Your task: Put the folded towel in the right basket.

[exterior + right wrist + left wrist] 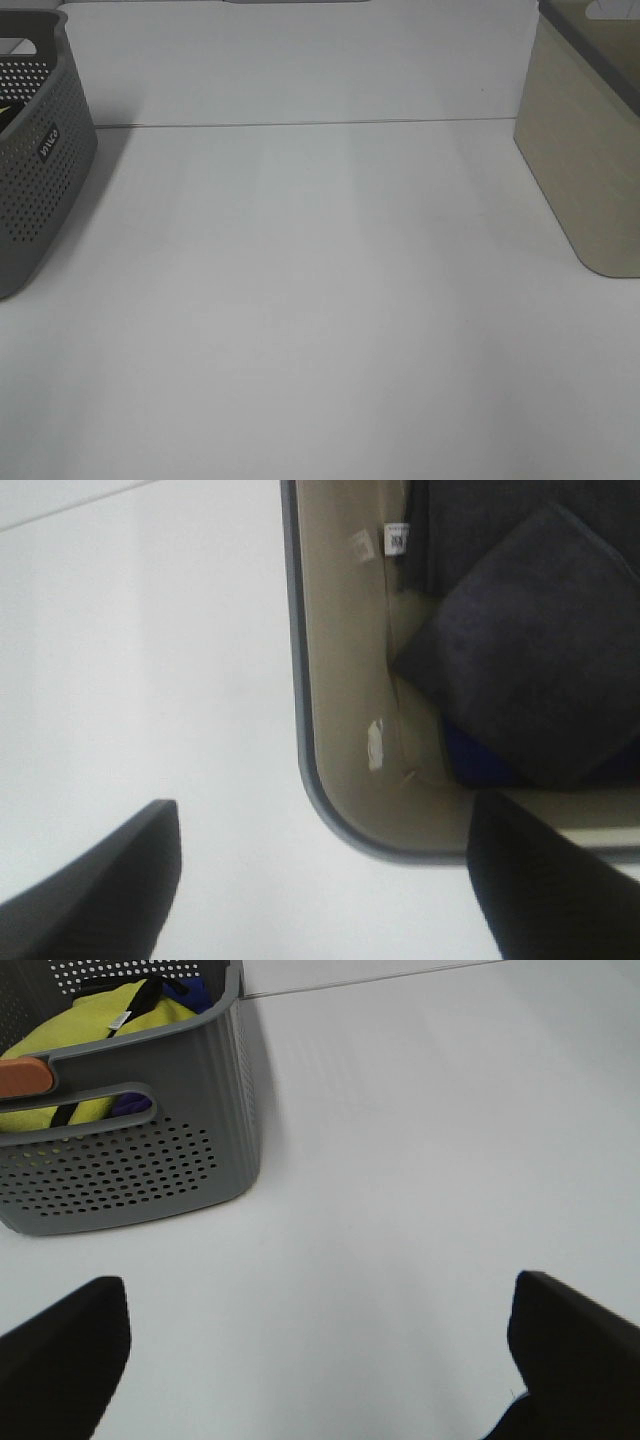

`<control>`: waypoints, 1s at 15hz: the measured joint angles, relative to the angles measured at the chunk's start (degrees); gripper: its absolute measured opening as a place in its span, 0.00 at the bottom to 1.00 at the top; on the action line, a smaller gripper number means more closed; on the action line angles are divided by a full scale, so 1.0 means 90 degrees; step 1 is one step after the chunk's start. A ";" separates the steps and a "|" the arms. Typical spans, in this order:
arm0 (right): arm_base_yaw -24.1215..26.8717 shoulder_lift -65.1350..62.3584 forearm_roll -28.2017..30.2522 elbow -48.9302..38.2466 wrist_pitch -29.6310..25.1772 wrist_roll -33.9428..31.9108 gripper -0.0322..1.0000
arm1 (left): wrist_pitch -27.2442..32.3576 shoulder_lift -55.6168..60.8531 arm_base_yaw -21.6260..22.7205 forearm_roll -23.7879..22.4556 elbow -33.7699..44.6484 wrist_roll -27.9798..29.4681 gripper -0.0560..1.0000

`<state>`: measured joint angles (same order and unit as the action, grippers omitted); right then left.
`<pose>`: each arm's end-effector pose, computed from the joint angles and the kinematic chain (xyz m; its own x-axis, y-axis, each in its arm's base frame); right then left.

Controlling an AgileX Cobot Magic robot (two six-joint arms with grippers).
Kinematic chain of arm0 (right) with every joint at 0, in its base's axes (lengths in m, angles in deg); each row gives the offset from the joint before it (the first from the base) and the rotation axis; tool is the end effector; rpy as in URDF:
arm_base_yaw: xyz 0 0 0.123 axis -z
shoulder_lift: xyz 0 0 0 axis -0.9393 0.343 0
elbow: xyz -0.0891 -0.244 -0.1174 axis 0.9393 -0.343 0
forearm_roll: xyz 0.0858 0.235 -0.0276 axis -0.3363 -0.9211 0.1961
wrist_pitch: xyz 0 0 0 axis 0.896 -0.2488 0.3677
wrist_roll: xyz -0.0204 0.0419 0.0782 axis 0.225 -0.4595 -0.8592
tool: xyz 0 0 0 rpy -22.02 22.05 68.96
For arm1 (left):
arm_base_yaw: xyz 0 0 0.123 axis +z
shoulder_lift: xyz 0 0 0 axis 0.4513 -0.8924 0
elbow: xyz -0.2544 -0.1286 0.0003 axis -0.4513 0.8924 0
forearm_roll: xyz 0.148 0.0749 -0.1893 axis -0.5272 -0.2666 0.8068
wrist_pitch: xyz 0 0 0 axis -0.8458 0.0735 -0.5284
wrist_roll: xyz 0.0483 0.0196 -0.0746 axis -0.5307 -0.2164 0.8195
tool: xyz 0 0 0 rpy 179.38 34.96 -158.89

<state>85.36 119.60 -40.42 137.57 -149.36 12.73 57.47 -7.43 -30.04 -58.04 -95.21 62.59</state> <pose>0.3093 -0.0574 0.3809 -0.8564 0.1846 -0.4822 0.0756 0.9687 0.2365 -0.0062 -0.0070 0.2782 -0.4362 0.0738 -0.8968 0.1506 0.9886 0.0081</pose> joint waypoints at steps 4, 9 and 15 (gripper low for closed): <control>-0.0178 -0.1808 0.0146 -0.1757 -0.0006 -0.0006 0.75 | 0.0000 0.0000 0.0000 0.0000 0.0000 0.0000 0.98; -0.1445 -0.3992 0.0547 -0.3444 -0.0025 -0.0064 0.75 | 0.0000 0.0000 0.0000 0.0000 0.0000 0.0000 0.98; -0.1547 -0.7429 0.1190 -0.5870 0.0134 -0.0178 0.75 | 0.0000 0.0000 0.0000 0.0000 0.0000 0.0000 0.98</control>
<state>71.43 52.74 -29.70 84.74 -148.16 11.13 57.47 -7.43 -30.04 -58.04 -95.21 62.59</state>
